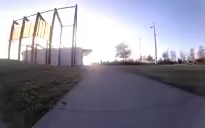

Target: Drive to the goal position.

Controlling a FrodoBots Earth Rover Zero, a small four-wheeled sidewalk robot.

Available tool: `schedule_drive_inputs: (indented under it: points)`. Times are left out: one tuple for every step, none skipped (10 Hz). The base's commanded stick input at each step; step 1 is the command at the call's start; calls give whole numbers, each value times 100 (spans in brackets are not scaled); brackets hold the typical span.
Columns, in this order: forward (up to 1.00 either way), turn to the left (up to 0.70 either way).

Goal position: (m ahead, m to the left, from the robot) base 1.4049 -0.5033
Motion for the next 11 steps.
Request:
schedule_drive_inputs:
  points:
    - [70, 0]
    - [70, 0]
    - [70, 0]
    - [70, 0]
    - [70, 0]
    - [70, 0]
    - [70, 0]
    - [70, 0]
    - [70, 0]
    - [70, 0]
    - [70, 0]
